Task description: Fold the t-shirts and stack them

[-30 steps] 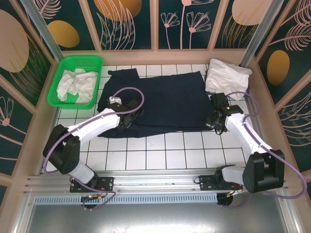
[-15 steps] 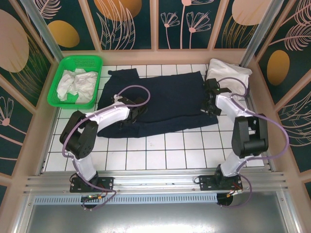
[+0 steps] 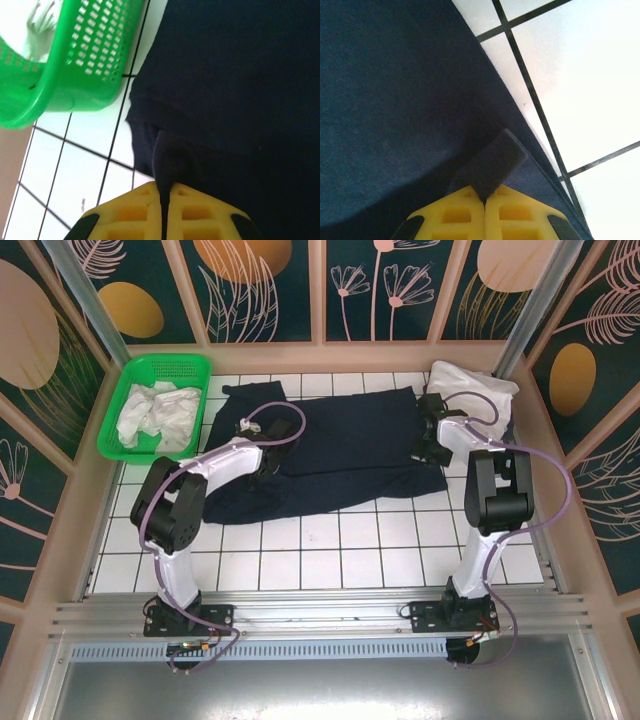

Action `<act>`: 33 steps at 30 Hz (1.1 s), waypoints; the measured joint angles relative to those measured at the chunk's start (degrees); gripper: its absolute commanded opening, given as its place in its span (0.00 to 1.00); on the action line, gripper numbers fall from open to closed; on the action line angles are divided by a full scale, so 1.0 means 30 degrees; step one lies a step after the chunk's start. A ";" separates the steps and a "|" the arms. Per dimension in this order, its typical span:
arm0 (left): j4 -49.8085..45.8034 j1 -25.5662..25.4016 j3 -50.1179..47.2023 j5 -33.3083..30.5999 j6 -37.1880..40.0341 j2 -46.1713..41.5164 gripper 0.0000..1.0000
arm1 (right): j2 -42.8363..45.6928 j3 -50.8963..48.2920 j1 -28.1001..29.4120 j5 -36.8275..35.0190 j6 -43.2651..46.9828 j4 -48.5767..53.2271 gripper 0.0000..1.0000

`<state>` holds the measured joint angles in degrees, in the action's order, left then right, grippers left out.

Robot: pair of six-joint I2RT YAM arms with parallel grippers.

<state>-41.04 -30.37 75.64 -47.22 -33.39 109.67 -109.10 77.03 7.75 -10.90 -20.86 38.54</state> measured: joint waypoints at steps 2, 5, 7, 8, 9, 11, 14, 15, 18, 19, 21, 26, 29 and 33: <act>0.0379 0.0168 0.0408 0.0189 0.0401 0.0510 0.03 | -0.0182 0.0146 0.0000 0.0000 0.0007 0.0000 0.03; 0.0641 0.0379 0.0729 0.0525 0.0911 0.0984 0.59 | -0.0546 0.0430 0.0000 0.0000 0.0058 0.0022 0.24; 0.0692 0.0561 0.0823 0.0758 0.1093 0.1115 0.75 | -0.0619 0.0561 0.0000 -0.0095 0.0226 0.0051 0.36; 0.0685 0.0641 0.0831 0.0823 0.1122 0.1115 0.81 | -0.0597 0.0568 0.0000 -0.0182 0.0335 0.0073 0.41; 0.0692 0.0729 0.0823 0.0845 0.1107 0.1078 0.88 | -0.0539 0.0568 0.0000 -0.0342 0.0350 0.0109 0.46; 0.0721 0.0918 0.0736 0.1107 0.1035 0.0838 0.98 | -0.0160 0.0408 0.0000 -0.0583 0.0423 0.0073 0.51; 0.0823 0.1107 -0.0146 0.1610 0.0969 -0.0546 0.99 | 0.1763 -0.1013 0.0066 -0.0852 0.0335 -0.0226 0.53; 0.0838 0.1137 -0.0605 0.1865 0.0903 -0.1326 0.98 | 0.2747 -0.1843 0.0153 -0.0780 0.0328 -0.0459 0.53; 0.1428 0.1158 -0.2426 0.3249 0.0561 -0.4204 0.97 | 0.5384 -0.4371 0.1107 0.0262 0.0262 -0.1574 0.53; 0.1792 0.1158 -0.3169 0.3810 0.0459 -0.5217 0.96 | 0.5974 -0.5166 0.1719 0.0612 0.0182 -0.2040 0.52; 0.2630 0.1158 -0.4845 0.5173 0.0182 -0.7023 0.95 | 0.6360 -0.6309 0.2798 0.1377 -0.0036 -0.2798 0.51; 0.4809 0.1158 -0.8626 0.8233 -0.0444 -0.8153 0.92 | 0.6309 -0.8153 0.3206 0.2572 -0.0335 -0.4073 0.49; 0.5268 0.1158 -0.9908 0.9136 -0.0787 -0.7380 0.91 | 0.6178 -0.8349 0.2535 0.2659 -0.0481 -0.4430 0.47; 0.5756 0.1217 -1.0338 0.9253 -0.1319 -0.6630 0.86 | 0.6251 -0.9333 0.1188 0.2725 -0.0809 -0.5100 0.45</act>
<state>-23.77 -26.72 44.62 -19.46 -37.34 89.78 -90.35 49.04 11.31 -2.72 -23.29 23.24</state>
